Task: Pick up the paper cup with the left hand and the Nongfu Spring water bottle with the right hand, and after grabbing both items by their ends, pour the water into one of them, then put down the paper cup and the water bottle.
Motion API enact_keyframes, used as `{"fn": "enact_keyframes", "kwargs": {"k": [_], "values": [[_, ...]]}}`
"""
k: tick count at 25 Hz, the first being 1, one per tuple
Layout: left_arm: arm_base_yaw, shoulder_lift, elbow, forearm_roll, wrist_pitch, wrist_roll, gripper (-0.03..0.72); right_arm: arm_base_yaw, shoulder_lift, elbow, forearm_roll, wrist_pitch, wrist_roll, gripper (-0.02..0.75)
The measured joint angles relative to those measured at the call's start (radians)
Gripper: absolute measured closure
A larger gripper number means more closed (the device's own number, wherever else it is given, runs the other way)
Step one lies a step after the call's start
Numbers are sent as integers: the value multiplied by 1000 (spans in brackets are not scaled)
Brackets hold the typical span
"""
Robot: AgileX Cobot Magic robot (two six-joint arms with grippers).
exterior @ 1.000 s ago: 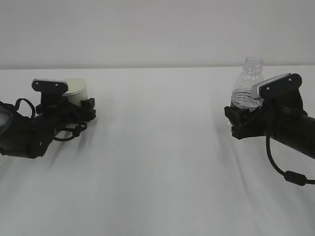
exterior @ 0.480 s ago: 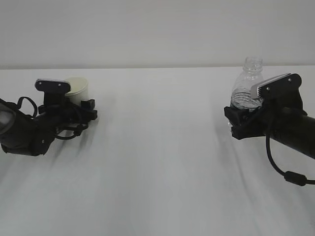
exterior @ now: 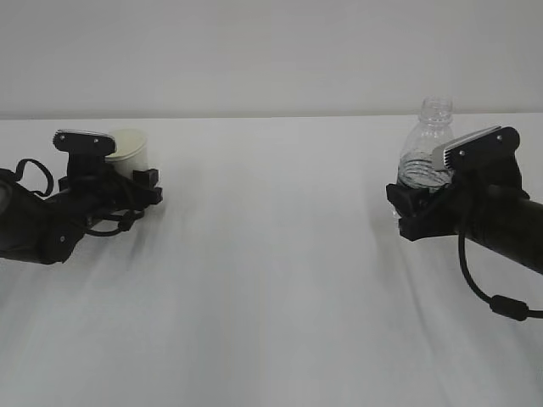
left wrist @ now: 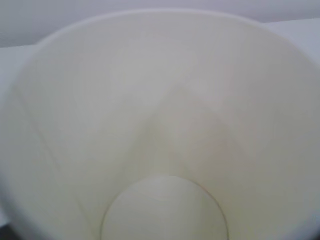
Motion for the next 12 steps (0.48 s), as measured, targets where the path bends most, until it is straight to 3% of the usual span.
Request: {"fn": "enact_keyframes", "kwargs": {"k": [12], "values": [[0, -180, 175, 96, -54, 0, 214, 0, 0, 0, 0, 0, 0, 266]]}}
